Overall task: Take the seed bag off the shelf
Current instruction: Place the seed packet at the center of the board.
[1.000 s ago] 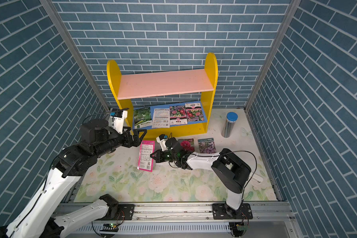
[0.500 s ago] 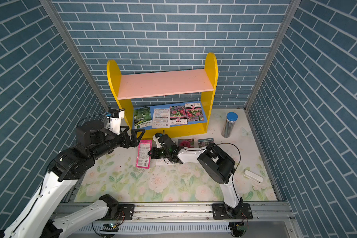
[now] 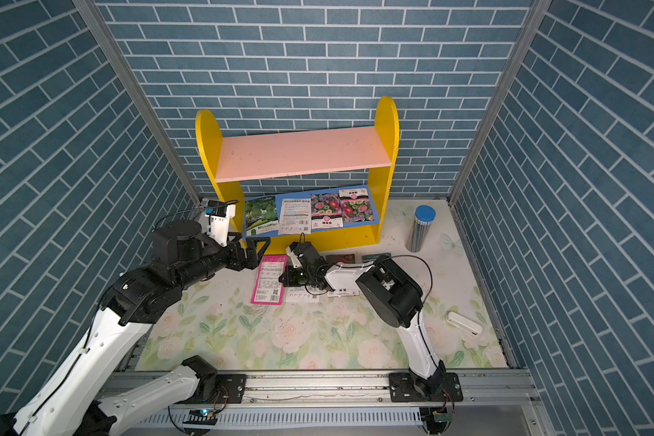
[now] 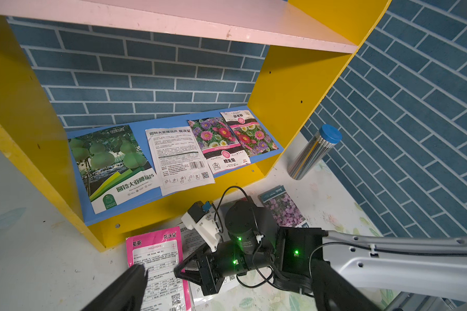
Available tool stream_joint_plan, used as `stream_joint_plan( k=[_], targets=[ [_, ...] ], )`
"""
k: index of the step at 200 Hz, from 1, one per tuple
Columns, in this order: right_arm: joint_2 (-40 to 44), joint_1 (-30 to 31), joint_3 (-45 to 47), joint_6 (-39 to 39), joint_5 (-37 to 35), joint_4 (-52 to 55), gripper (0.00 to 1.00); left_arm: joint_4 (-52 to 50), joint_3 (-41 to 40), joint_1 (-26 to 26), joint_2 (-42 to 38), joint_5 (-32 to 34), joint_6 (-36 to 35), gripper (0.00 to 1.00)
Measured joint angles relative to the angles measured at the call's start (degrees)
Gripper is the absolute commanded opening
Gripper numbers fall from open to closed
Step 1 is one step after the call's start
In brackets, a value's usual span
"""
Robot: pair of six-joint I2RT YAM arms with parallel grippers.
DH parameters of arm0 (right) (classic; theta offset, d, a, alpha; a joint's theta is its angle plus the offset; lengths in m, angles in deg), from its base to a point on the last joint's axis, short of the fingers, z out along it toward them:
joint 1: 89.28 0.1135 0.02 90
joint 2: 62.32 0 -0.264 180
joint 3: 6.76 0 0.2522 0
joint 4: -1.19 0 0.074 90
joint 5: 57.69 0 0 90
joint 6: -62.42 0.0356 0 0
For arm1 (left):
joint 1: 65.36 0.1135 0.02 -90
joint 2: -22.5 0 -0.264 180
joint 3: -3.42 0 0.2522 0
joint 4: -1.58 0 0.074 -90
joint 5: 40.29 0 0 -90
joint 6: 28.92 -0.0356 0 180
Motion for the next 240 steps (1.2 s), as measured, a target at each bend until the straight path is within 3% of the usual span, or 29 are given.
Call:
stream_joint_plan(
  k=[40, 126, 240],
  targets=[
    [-1.2, -0.1, -0.6, 0.0, 0.0, 0.4, 0.07, 0.8, -0.7, 0.0, 0.0, -0.1, 0.2, 1.00],
    [-4.7, -0.2, -3.6, 0.0, 0.2, 0.8, 0.23, 2.2, -1.8, 0.0, 0.1, -0.2, 0.5, 1.00],
    [-0.3, -1.8, 0.5, -1.1, -0.6, 0.5, 0.42, 2.8, -1.9, 0.0, 0.4, -0.2, 0.6, 1.00]
  ],
)
